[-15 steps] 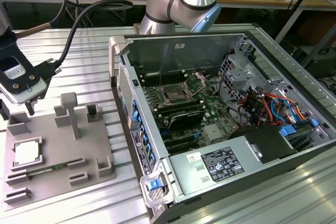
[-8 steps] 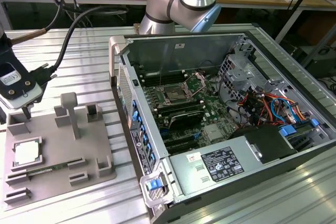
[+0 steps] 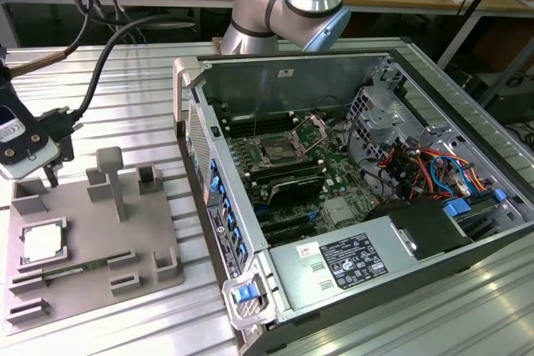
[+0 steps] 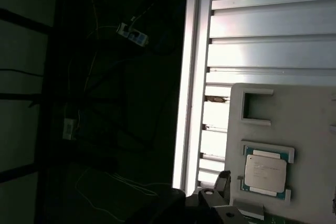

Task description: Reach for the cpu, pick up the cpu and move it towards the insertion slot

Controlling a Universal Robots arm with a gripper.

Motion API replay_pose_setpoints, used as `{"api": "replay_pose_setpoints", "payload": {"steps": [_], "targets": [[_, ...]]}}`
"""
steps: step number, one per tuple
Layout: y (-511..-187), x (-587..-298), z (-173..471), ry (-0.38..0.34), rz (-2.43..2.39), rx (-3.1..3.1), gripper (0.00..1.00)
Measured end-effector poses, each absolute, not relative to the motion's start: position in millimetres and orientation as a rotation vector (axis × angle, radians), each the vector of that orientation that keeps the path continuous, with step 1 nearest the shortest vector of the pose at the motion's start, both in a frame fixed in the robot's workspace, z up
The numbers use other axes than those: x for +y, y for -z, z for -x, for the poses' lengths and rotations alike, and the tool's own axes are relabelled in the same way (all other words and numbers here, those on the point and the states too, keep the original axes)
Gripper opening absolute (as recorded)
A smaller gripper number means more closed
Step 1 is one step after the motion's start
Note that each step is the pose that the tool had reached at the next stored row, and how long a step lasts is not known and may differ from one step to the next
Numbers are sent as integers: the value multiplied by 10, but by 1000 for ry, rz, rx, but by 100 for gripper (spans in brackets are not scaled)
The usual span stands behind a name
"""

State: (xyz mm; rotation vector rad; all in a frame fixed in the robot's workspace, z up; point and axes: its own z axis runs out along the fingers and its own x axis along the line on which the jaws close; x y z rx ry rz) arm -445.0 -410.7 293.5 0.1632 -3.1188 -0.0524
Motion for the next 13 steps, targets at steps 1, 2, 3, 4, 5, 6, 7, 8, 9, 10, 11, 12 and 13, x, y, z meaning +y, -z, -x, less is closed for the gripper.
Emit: {"api": "replay_pose_setpoints", "payload": {"steps": [1,2,3,4,5,6,7,8,9,10,11,12,13], "targets": [[-2919,-4107,4451,52,-163,-3119,76],[-2902,-4106,4455,51,-162,-3119,76],[-2873,-4106,4470,50,-161,-3119,83],[-2839,-4112,4482,50,-160,-3119,83],[-2801,-4117,4490,50,-156,-3119,83],[-2766,-4124,4496,50,-152,-3119,83],[-2738,-4131,4498,50,-149,-3120,83],[-2722,-4138,4498,50,-148,-3119,83],[-2700,-4146,4498,50,-146,-3120,83],[-2664,-4159,4498,50,-143,-3120,83],[-2629,-4171,4498,50,-141,-3120,83],[-2607,-4178,4498,50,-140,-3120,83],[-2593,-4183,4499,50,-139,-3120,83]]}}
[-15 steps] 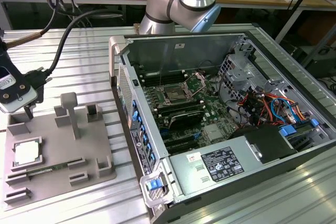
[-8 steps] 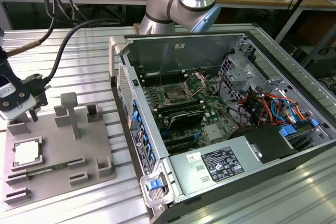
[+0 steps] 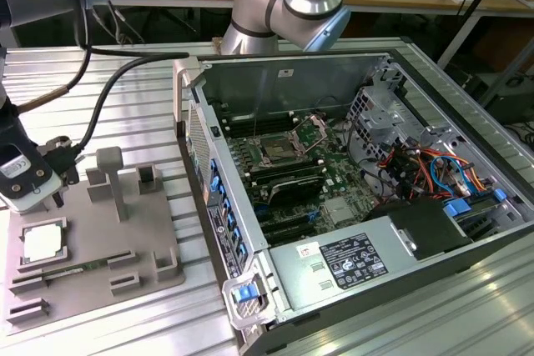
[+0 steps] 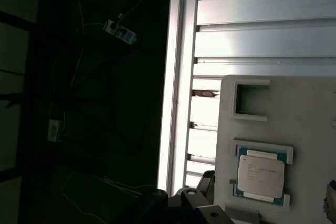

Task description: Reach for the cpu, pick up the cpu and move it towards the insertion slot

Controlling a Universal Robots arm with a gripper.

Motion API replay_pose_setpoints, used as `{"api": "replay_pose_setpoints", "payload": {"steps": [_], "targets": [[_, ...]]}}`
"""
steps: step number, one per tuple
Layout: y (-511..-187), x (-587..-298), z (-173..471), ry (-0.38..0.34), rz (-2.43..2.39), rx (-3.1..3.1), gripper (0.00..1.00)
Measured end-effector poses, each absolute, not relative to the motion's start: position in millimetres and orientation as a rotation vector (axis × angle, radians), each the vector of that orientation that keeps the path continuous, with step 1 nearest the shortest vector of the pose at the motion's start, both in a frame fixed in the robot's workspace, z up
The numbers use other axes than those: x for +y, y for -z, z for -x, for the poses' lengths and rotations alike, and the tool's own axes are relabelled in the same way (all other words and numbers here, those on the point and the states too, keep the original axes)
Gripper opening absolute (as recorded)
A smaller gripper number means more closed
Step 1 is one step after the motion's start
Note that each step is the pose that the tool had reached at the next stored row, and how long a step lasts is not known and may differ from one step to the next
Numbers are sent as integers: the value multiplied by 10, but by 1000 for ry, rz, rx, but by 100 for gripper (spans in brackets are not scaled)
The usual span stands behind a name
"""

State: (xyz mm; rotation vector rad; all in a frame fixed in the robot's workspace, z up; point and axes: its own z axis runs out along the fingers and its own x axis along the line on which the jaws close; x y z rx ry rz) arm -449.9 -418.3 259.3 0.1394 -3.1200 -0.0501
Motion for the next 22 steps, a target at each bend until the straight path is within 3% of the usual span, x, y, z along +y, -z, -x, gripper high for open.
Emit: {"api": "replay_pose_setpoints", "payload": {"steps": [22], "targets": [[-2532,-4242,4499,50,-138,-3120,83]]}}
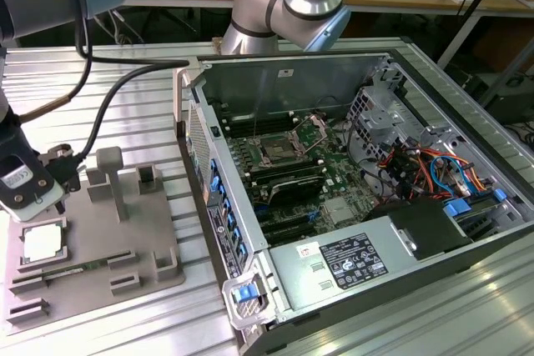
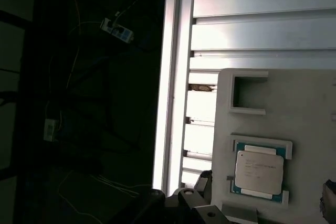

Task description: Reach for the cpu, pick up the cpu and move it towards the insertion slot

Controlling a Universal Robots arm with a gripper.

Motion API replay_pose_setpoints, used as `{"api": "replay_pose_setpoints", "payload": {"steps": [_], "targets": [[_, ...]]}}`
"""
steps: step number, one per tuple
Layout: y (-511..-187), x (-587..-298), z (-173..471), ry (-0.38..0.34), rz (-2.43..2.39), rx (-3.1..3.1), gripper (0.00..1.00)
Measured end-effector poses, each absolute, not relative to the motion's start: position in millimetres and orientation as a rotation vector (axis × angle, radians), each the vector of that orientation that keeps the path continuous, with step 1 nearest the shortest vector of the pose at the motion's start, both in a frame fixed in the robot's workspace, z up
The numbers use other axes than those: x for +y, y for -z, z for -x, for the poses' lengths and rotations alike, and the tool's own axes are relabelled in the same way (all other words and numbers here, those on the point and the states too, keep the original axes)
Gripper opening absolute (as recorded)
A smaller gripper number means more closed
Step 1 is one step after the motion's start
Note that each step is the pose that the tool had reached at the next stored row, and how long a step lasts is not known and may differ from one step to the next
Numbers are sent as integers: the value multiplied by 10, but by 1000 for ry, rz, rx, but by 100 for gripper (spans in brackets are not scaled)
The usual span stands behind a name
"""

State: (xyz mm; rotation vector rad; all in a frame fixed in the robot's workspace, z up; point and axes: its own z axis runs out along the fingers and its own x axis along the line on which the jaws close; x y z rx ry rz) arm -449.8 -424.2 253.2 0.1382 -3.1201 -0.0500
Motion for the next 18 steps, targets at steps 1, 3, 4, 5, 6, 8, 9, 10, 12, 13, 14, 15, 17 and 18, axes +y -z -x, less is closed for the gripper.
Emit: {"api": "replay_pose_setpoints", "payload": {"steps": [1,3,4,5,6,8,9,10,12,13,14,15,17,18], "targets": [[-2525,-4243,4499,50,-134,-3120,83],[-2509,-4244,4498,50,-118,-3121,83],[-2501,-4244,4498,50,-109,-3122,83],[-2493,-4245,4499,50,-97,-3122,83],[-2487,-4246,4499,50,-92,-3122,83],[-2477,-4247,4498,50,-89,-3122,83],[-2473,-4248,4498,50,-89,-3122,83],[-2470,-4249,4499,50,-89,-3122,83],[-2463,-4250,4498,50,-89,-3122,83],[-2460,-4250,4498,50,-89,-3122,83],[-2458,-4250,4498,50,-89,-3122,83],[-2452,-4251,4498,50,-89,-3122,83],[-2440,-4253,4498,51,-89,-3122,83],[-2432,-4256,4498,50,-89,-3122,83]]}}
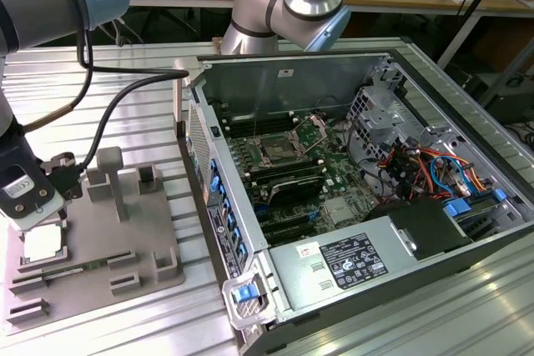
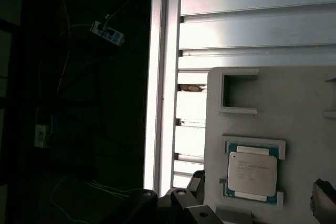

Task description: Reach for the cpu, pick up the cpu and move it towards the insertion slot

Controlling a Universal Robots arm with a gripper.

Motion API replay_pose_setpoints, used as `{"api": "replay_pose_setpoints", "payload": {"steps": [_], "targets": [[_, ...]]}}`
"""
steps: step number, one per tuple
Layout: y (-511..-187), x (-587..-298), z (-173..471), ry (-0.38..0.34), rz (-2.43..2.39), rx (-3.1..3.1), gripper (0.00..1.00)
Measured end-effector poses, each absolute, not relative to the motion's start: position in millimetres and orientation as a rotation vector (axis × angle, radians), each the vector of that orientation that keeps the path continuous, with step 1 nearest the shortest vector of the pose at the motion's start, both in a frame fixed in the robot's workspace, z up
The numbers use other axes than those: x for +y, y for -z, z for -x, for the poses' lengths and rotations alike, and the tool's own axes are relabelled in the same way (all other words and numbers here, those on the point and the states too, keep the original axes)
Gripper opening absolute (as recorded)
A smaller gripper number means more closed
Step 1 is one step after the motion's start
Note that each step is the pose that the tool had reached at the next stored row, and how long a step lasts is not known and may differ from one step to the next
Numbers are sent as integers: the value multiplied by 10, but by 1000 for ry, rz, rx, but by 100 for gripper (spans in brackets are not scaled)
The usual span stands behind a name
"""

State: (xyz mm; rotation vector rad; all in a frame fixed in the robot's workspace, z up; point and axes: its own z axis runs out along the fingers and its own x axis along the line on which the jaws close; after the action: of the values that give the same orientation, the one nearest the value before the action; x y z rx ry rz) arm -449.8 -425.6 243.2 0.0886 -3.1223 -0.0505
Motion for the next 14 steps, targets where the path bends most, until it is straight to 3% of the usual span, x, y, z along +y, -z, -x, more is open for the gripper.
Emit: {"api": "replay_pose_setpoints", "payload": {"steps": [7,9,14], "targets": [[-2394,-4282,4498,51,-87,-3123,83],[-2114,-4282,4498,47,-25,-3124,83],[-2024,-4282,4498,48,-25,-3124,83]]}}
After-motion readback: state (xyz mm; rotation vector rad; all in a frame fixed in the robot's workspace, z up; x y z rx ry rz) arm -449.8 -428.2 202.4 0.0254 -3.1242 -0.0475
